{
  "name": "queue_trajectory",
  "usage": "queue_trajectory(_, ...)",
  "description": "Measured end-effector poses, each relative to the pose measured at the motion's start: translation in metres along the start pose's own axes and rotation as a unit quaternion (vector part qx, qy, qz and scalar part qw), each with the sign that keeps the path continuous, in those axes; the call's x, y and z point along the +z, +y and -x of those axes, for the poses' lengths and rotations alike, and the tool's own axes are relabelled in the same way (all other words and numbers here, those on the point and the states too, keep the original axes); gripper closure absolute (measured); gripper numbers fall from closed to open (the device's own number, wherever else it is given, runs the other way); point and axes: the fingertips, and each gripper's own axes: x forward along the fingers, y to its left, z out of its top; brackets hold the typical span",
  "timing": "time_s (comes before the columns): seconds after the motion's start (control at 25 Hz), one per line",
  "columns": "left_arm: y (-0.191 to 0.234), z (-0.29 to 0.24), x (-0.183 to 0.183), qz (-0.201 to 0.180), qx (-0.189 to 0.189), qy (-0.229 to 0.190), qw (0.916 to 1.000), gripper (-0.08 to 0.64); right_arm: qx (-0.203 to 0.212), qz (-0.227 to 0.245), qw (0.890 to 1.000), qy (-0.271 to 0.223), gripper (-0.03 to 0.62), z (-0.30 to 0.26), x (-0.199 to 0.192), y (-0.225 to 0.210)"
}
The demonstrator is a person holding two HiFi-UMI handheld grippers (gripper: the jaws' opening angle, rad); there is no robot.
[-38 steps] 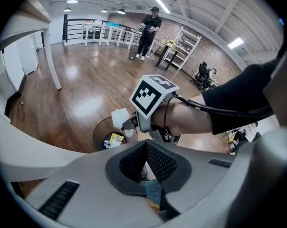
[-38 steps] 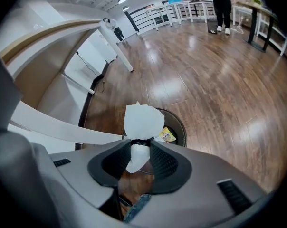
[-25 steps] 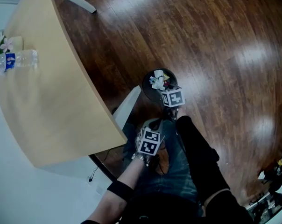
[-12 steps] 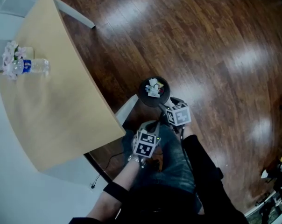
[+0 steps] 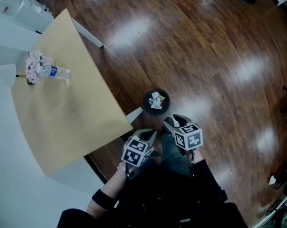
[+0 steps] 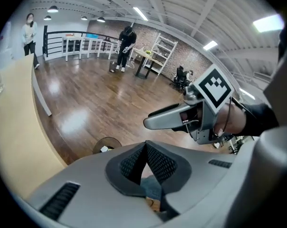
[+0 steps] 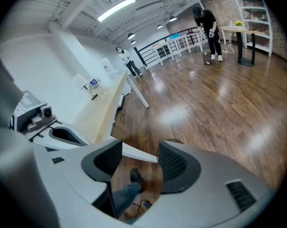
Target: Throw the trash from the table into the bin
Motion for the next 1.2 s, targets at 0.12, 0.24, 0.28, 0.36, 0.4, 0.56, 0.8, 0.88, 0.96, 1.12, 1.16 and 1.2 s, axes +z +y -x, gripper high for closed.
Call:
queue_trajectory(0.12, 0.001, 0.037, 0.002, -0.019, -0.027, 0.015, 0.9993, 0.555, 0.014, 0.000, 1.000, -0.015, 0.415, 0.021, 0.015, 0.039)
queue_trajectory(0.24, 0.000, 0.065, 0.013, -0.047, -0.010, 0.018, 0.9987, 0.555, 0.024, 0.016, 0.999, -0.041, 0.509, 0.046, 0.030, 0.061)
queue_trajectory(0.28, 0.001, 0.074, 0.014, -0.053, -0.004, 0.016, 0.9985, 0.555, 0.022, 0.021, 0.998, -0.047, 0.526, 0.052, 0.034, 0.069)
queue_trajectory(0.36, 0.006, 0.087, 0.013, -0.060, 0.004, 0.012, 0.9981, 0.555, 0.018, 0.027, 0.998, -0.059, 0.563, 0.060, 0.039, 0.084)
queue_trajectory(0.4, 0.010, 0.093, 0.012, -0.061, 0.008, 0.011, 0.9980, 0.555, 0.016, 0.028, 0.997, -0.064, 0.574, 0.062, 0.040, 0.091)
queue_trajectory(0.56, 0.031, 0.115, 0.009, -0.063, 0.029, -0.007, 0.9976, 0.555, 0.014, 0.023, 0.997, -0.076, 0.584, 0.062, 0.038, 0.108)
queue_trajectory(0.8, 0.059, 0.161, 0.009, -0.040, 0.060, -0.055, 0.9959, 0.555, 0.029, 0.075, 0.992, -0.093, 0.584, 0.062, 0.062, 0.154)
queue_trajectory(0.88, 0.071, 0.176, 0.002, -0.026, 0.072, -0.066, 0.9949, 0.555, 0.042, 0.095, 0.991, -0.088, 0.584, 0.054, 0.066, 0.176)
queue_trajectory(0.96, 0.082, 0.194, -0.004, -0.012, 0.087, -0.076, 0.9932, 0.555, 0.054, 0.114, 0.989, -0.080, 0.584, 0.042, 0.068, 0.195)
queue_trajectory(1.12, 0.108, 0.229, -0.025, 0.024, 0.120, -0.100, 0.9875, 0.555, 0.076, 0.150, 0.984, -0.059, 0.584, 0.019, 0.070, 0.235)
queue_trajectory(1.16, 0.114, 0.236, -0.032, 0.037, 0.129, -0.106, 0.9853, 0.555, 0.083, 0.159, 0.982, -0.051, 0.584, 0.013, 0.070, 0.246)
queue_trajectory(1.2, 0.121, 0.244, -0.039, 0.051, 0.138, -0.112, 0.9827, 0.557, 0.090, 0.169, 0.980, -0.043, 0.584, 0.007, 0.069, 0.255)
